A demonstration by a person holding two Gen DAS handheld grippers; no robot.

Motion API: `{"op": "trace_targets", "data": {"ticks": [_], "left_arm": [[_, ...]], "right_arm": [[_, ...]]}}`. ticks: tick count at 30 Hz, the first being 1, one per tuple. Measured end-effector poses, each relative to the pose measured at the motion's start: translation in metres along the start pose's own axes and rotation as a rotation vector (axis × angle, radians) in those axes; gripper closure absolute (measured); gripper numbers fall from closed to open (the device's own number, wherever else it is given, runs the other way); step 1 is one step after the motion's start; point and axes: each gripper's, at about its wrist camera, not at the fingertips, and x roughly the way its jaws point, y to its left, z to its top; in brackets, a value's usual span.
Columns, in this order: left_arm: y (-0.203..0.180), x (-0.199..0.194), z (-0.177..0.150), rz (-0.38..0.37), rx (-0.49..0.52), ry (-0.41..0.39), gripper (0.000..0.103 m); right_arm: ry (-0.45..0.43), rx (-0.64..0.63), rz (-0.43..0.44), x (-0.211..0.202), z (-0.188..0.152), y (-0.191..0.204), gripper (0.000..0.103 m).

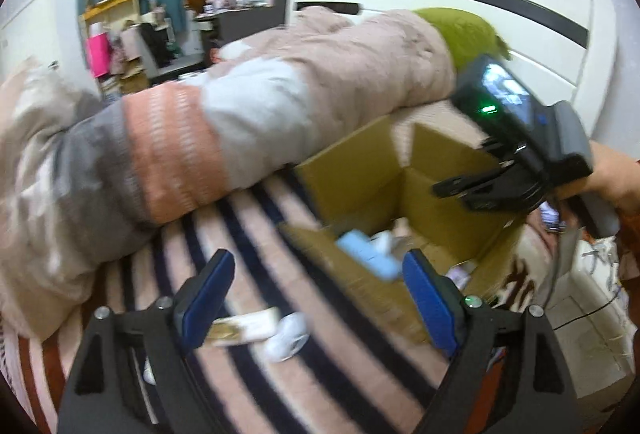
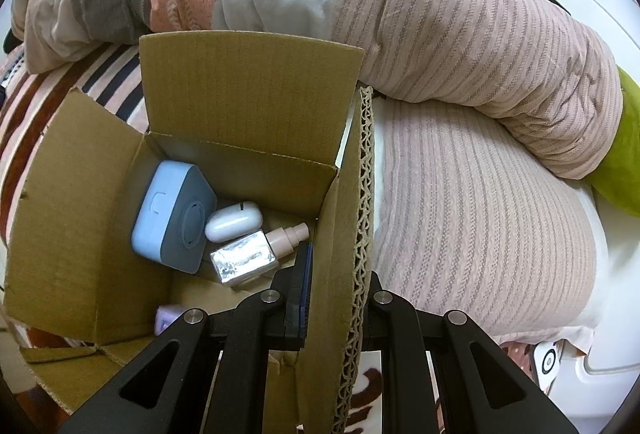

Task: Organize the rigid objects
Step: 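Lower the lavender box into the cardboard box and release it, then grasp the white charger plug with the left tool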

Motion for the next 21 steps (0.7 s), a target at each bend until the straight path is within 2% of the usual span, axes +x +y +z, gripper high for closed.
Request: {"op": "trace_targets", "data": {"ticks": [5, 10, 14, 18, 20, 21], "left_arm": [[0.062, -0.006, -0.040, 0.095, -0.093, 0.024, 0.018], [0.131, 0.014, -0.098, 0.204, -0.191, 0.120, 0.018], [0.162, 0.035, -0.135, 0.223, -0.262, 0.187, 0.018], [0.173, 0.054, -0.152, 0.185, -0.296, 0.206, 0.019], [0.171, 0.063, -0.153, 0.171, -0.298, 0.212, 0.029], [0.169, 0.067, -0.152, 0.163, -0.294, 0.218, 0.046]], "right_arm": [[0.009, 0.000, -0.008, 0.003, 0.002, 0.000, 0.093], [0.016, -0.003, -0.016, 0.004, 0.002, 0.000, 0.093], [0.018, -0.008, -0.020, 0.003, 0.002, 0.002, 0.093], [0.020, -0.003, -0.019, 0.003, 0.002, 0.001, 0.093], [0.020, -0.003, -0.019, 0.004, 0.001, 0.000, 0.093], [0.020, -0.003, -0.018, 0.003, 0.001, 0.001, 0.093]]}}
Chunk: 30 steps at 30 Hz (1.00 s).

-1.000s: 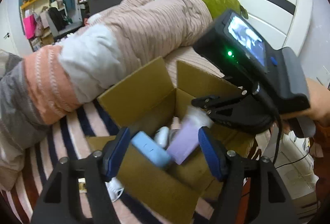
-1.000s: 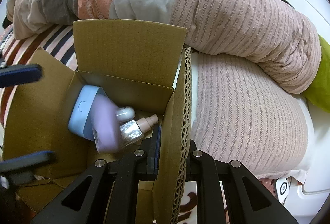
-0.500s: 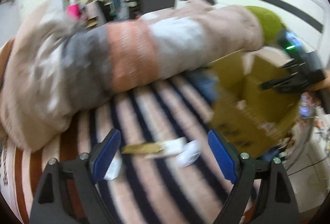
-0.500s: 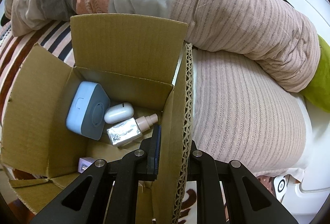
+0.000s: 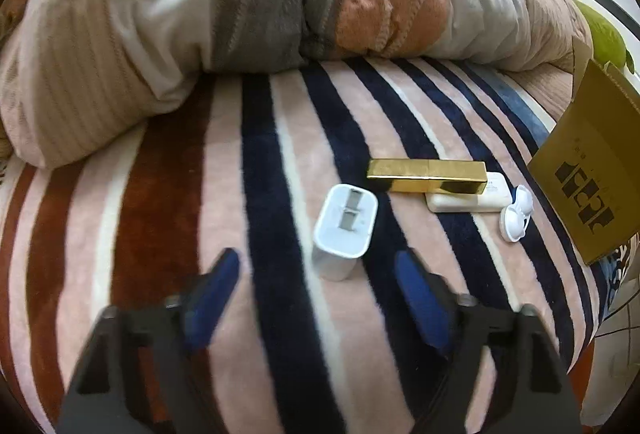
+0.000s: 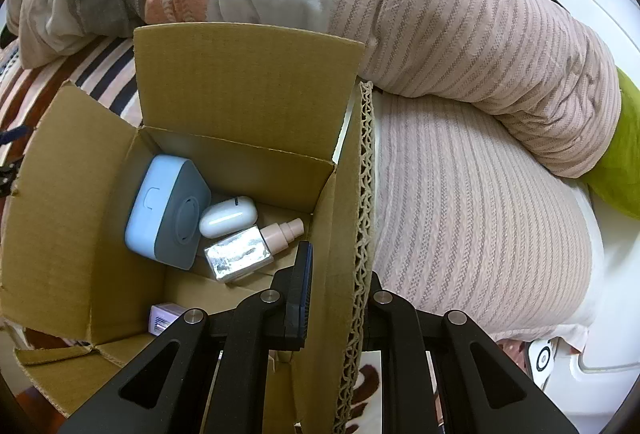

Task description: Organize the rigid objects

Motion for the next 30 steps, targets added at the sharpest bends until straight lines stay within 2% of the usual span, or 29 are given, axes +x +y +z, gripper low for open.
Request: {"op": "trace_targets", "data": {"ticks": [1, 2, 3, 6, 15, 18, 23, 26, 30], "left_arm": [[-0.004, 0.003, 0.001, -0.006, 0.006, 0.009, 0.066], [-0.007, 0.006, 0.002, -0.007, 0.011, 0.018, 0.075], [-0.011, 0.009, 0.002, 0.010, 0.015, 0.021, 0.077], [-0.020, 0.006, 0.003, 0.045, 0.030, 0.001, 0.078], [-0.040, -0.023, 0.014, 0.031, 0.078, -0.042, 0.080], [-0.046, -0.013, 0.015, 0.054, 0.107, -0.004, 0.080], [-0.040, 0.010, 0.004, 0.051, 0.076, 0.086, 0.079], [-0.041, 0.015, -0.004, 0.071, 0.078, 0.078, 0.079], [-0.041, 0.001, -0.002, 0.066, 0.056, 0.054, 0.079]], "right_arm": [[0.000, 0.000, 0.002, 0.000, 0.000, 0.000, 0.093], [0.001, -0.001, 0.004, 0.000, 0.000, 0.000, 0.093], [0.001, -0.003, 0.003, 0.000, 0.000, 0.000, 0.093], [-0.001, -0.004, 0.005, 0.000, 0.001, 0.001, 0.093], [-0.005, -0.003, 0.013, -0.001, 0.000, 0.001, 0.093], [-0.005, -0.005, 0.011, -0.001, 0.001, 0.002, 0.093], [-0.007, -0.004, 0.012, -0.001, 0.000, 0.002, 0.093], [-0.006, -0.004, 0.014, -0.001, 0.000, 0.001, 0.093], [-0.006, -0.005, 0.014, -0.001, 0.001, 0.001, 0.093]]}}
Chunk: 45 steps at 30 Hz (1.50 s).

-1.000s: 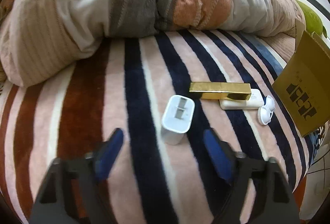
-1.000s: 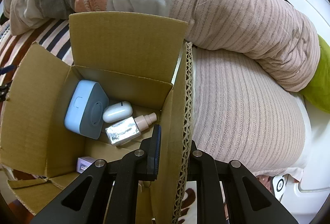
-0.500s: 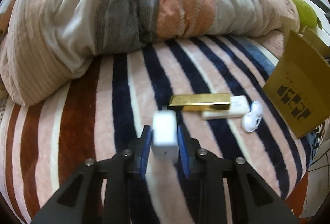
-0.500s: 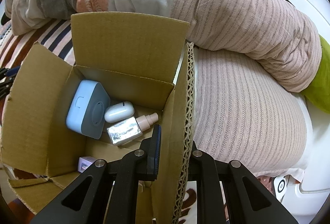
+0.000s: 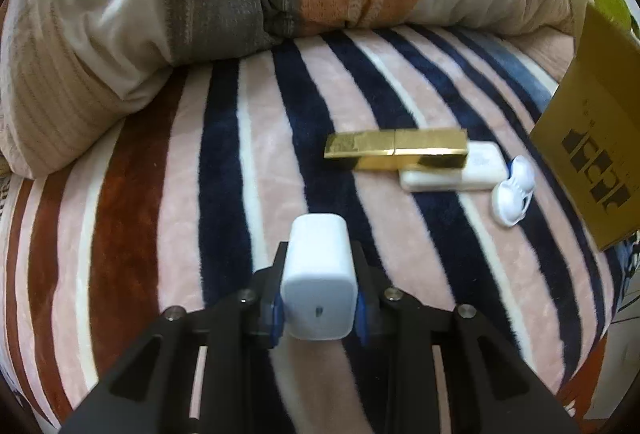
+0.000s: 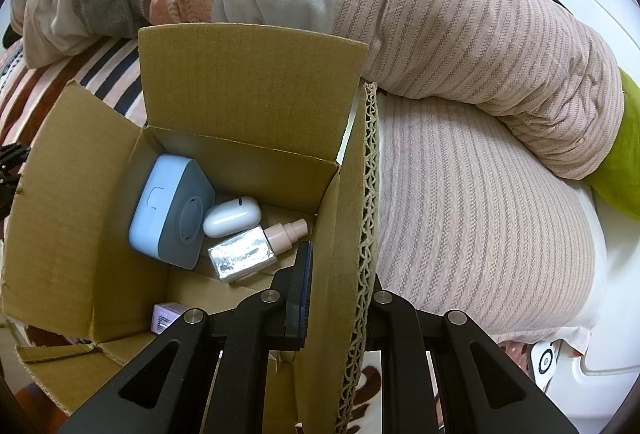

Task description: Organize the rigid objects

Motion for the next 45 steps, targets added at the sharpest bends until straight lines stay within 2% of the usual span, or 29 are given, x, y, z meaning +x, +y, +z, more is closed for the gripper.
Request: {"op": "trace_targets", "data": {"ticks": [3, 8, 10, 12, 13, 14, 15, 18, 21, 23, 24, 25, 27, 31, 34, 36, 39, 43, 45], "left_arm": [[-0.005, -0.029, 0.010, -0.019, 0.006, -0.066, 0.079], [-0.037, -0.086, 0.043, -0.089, 0.065, -0.201, 0.080], [-0.059, -0.110, 0.064, -0.150, 0.093, -0.254, 0.080], [-0.085, -0.126, 0.083, -0.223, 0.120, -0.282, 0.080], [-0.098, -0.129, 0.089, -0.235, 0.138, -0.293, 0.084], [-0.113, -0.134, 0.097, -0.242, 0.167, -0.313, 0.094], [-0.129, -0.138, 0.103, -0.255, 0.199, -0.323, 0.097], [-0.170, -0.141, 0.121, -0.316, 0.253, -0.330, 0.097], [-0.196, -0.129, 0.128, -0.273, 0.306, -0.309, 0.097], [-0.190, -0.130, 0.122, -0.283, 0.286, -0.313, 0.096], [-0.179, -0.129, 0.117, -0.279, 0.256, -0.322, 0.090], [-0.168, -0.129, 0.112, -0.269, 0.233, -0.331, 0.068], [-0.145, -0.131, 0.097, -0.254, 0.199, -0.365, 0.042], [-0.104, -0.129, 0.056, -0.239, 0.160, -0.388, 0.042], [-0.087, -0.118, 0.019, -0.302, 0.137, -0.363, 0.038], [-0.093, -0.104, -0.001, -0.343, 0.158, -0.326, 0.036], [-0.116, -0.072, -0.019, -0.361, 0.183, -0.244, 0.036], [-0.153, -0.034, -0.022, -0.391, 0.171, -0.196, 0.036], [-0.168, -0.018, -0.019, -0.400, 0.159, -0.186, 0.042]], "right_arm": [[-0.001, 0.000, 0.001, 0.000, 0.000, 0.000, 0.093], [-0.004, 0.001, 0.005, -0.001, 0.000, -0.001, 0.093], [-0.004, 0.001, 0.005, 0.000, 0.000, -0.002, 0.093], [-0.004, 0.002, 0.006, -0.001, 0.000, -0.001, 0.093], [-0.005, 0.002, 0.007, -0.001, 0.000, -0.001, 0.093], [-0.006, 0.001, 0.007, -0.001, 0.000, -0.001, 0.093], [-0.008, 0.001, 0.008, -0.002, -0.001, -0.001, 0.093], [-0.012, 0.004, 0.014, -0.002, -0.001, -0.002, 0.093], [-0.014, 0.003, 0.021, -0.003, -0.002, -0.003, 0.093], [-0.016, -0.004, 0.013, -0.003, -0.003, -0.003, 0.093], [-0.018, -0.004, 0.013, -0.004, -0.003, -0.002, 0.093], [-0.020, -0.002, 0.018, -0.004, -0.004, -0.002, 0.093], [-0.021, -0.002, 0.020, -0.004, -0.005, -0.003, 0.093], [-0.019, -0.001, 0.022, -0.004, -0.004, -0.003, 0.092], [-0.018, -0.001, 0.020, -0.004, -0.005, -0.004, 0.092], [-0.016, -0.003, 0.017, -0.003, -0.005, -0.004, 0.092], [-0.014, -0.004, 0.015, -0.003, -0.004, -0.003, 0.092], [-0.015, -0.003, 0.013, -0.003, -0.003, -0.002, 0.092], [-0.016, -0.002, 0.017, -0.003, -0.004, -0.002, 0.092]]}}
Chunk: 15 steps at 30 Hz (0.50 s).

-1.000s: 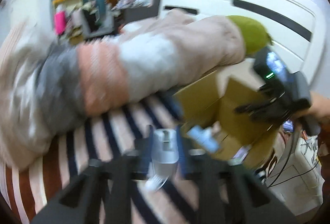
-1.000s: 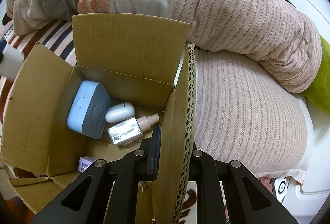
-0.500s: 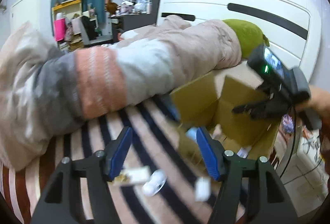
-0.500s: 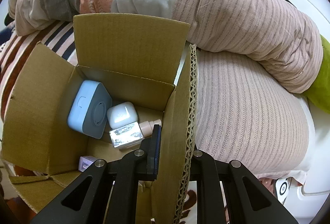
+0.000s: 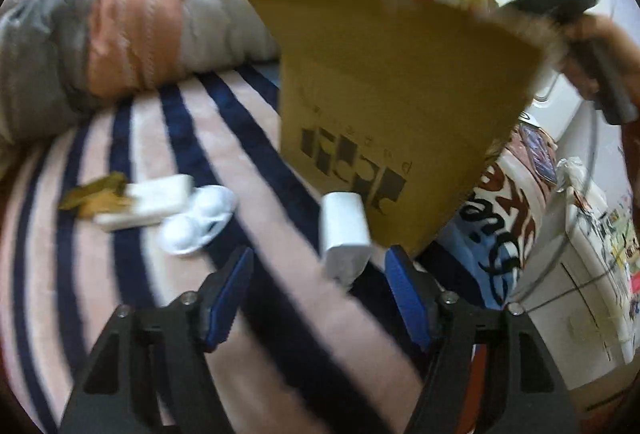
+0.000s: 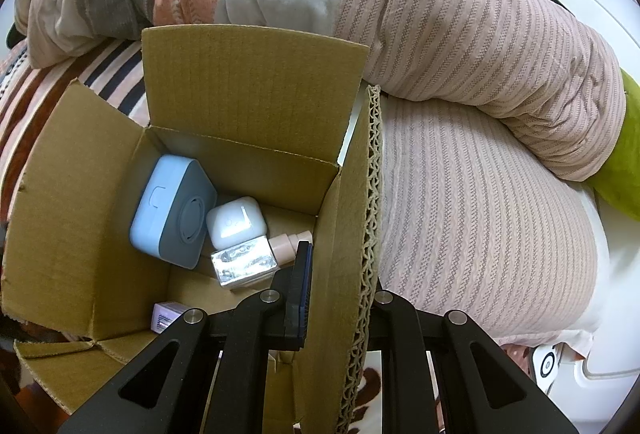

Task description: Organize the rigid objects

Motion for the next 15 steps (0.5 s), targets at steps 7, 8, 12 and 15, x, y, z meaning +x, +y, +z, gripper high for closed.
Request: {"op": "trace_targets", "data": {"ticks": [7, 8, 12, 15], "left_arm": [[0.000, 0.037, 0.003, 0.002, -0.088, -0.001, 0.079], [0.000, 0.035, 0.002, 0.000, -0.085, -0.008, 0.080], [0.010, 0.017, -0.003, 0.023, -0.084, -0.028, 0.080], [0.022, -0.010, -0.006, 0.076, -0.074, -0.059, 0.080]], "right_arm": [[-0.003, 0.002, 0.008, -0.001, -0.001, -0.003, 0.092], [-0.004, 0.002, 0.009, -0.001, -0.002, -0.003, 0.092], [-0.002, 0.004, 0.014, -0.001, -0.002, -0.005, 0.092], [-0.002, 0.002, 0.013, -0.001, -0.002, -0.005, 0.092]]}}
